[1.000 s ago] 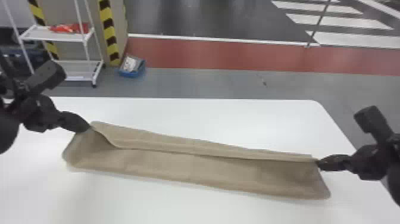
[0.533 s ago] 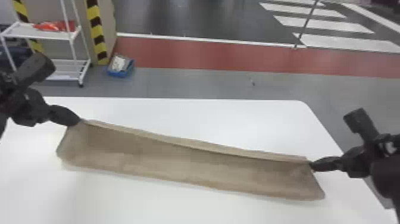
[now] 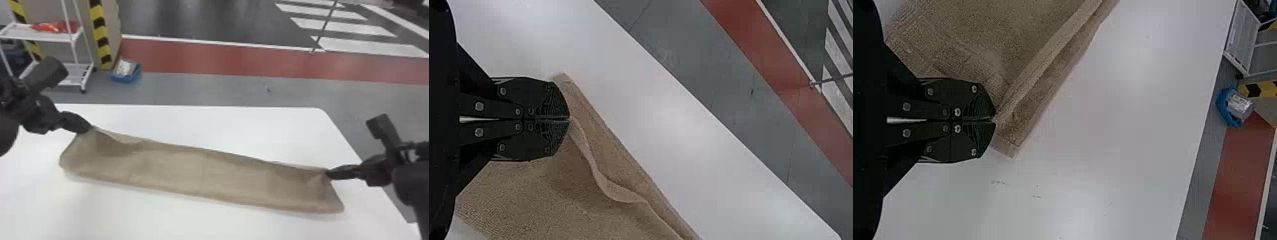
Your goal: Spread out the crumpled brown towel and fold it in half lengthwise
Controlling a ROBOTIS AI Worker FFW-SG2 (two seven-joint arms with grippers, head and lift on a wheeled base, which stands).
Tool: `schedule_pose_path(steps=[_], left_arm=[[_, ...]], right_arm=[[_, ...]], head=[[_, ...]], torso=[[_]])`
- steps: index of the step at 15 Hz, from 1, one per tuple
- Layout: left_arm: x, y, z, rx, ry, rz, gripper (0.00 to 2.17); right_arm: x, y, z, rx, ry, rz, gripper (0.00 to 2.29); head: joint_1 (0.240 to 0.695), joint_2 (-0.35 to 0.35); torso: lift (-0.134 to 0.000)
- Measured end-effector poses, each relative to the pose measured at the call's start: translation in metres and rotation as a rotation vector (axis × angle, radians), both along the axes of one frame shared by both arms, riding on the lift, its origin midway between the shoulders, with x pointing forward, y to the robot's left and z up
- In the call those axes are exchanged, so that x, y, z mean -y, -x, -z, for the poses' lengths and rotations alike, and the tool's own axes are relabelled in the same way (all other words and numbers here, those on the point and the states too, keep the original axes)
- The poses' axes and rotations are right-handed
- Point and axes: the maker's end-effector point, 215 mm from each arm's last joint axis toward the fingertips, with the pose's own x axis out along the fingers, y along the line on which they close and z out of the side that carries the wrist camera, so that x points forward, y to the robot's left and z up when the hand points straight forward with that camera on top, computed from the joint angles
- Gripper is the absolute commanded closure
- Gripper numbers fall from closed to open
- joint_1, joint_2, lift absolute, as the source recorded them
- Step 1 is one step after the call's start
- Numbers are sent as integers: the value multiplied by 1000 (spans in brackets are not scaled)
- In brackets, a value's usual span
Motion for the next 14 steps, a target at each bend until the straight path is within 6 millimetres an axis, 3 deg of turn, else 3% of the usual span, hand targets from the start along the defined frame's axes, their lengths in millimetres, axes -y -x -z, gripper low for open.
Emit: schedule_pose_path(steps=[4, 6, 10, 14], left_arm=[[22, -10, -15, 17, 2, 28, 1544], [30, -13, -13, 15, -17, 40, 1544], [36, -21, -4, 15, -37, 34, 1544], [30, -36, -15, 44, -32, 7, 1544]], right_arm=[[9, -2, -8, 14, -10, 28, 1629], [13, -1, -6, 7, -10, 38, 1629], [11, -3, -2, -4, -14, 40, 1629], [14, -2, 4, -18, -12, 42, 1629]], head=[[695, -224], [695, -234], [695, -238], [695, -232]], torso=[[-124], [-124], [-124], [-124]])
